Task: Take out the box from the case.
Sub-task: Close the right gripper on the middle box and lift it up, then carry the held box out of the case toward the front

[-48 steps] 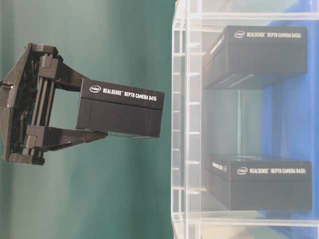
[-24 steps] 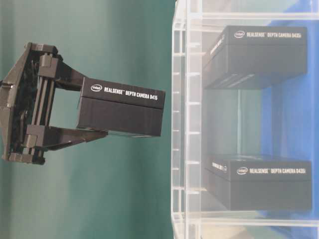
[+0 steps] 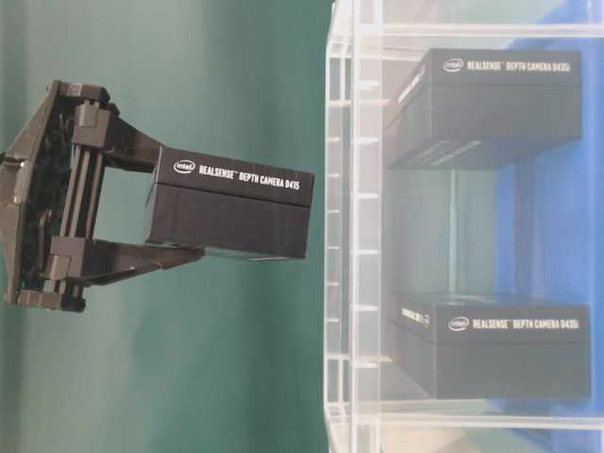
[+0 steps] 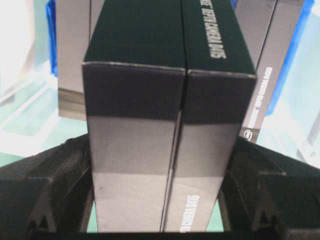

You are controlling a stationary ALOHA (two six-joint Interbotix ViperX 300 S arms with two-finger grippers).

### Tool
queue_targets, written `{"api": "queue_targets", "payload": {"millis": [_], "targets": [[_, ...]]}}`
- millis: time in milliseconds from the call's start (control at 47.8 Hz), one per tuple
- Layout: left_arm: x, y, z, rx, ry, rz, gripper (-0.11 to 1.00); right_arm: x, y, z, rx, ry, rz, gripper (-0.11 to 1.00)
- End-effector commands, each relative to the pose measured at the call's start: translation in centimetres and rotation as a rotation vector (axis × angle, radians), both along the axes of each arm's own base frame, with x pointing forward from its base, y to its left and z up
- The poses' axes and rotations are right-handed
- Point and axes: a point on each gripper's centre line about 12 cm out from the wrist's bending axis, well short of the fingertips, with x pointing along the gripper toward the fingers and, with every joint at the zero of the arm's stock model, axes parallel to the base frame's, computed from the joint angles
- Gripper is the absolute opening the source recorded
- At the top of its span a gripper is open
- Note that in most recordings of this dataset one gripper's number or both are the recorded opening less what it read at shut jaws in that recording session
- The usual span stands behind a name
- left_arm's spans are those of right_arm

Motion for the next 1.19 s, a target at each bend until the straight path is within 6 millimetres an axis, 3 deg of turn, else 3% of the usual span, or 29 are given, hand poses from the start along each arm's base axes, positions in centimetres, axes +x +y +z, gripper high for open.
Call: {"api": "queue_targets", "payload": {"millis": [0, 272, 523, 1173], "targets": [[0.1, 0.0, 0.4, 0.006, -0.014, -0.003, 0.91, -1.1, 0.3, 3.2, -0.022, -0.080, 0.000, 0.68], [0.1, 0.0, 0.4, 0.004, -0.015, -0.004, 0.91, -1.1, 0.6, 3.2, -0.019, -0.081, 0.007, 0.68], [0.1, 0.0, 0.4, 0.006, -0.014, -0.003, 0.91, -1.3, 2.1, 3.4, 0.004, -0.051, 0.036, 0.68], [0.0, -0.1, 0.4, 0.001, -0.005, -0.003, 0.91, -0.9, 10.6, 3.9, 0.001, -0.046, 0.024, 0.68]]}}
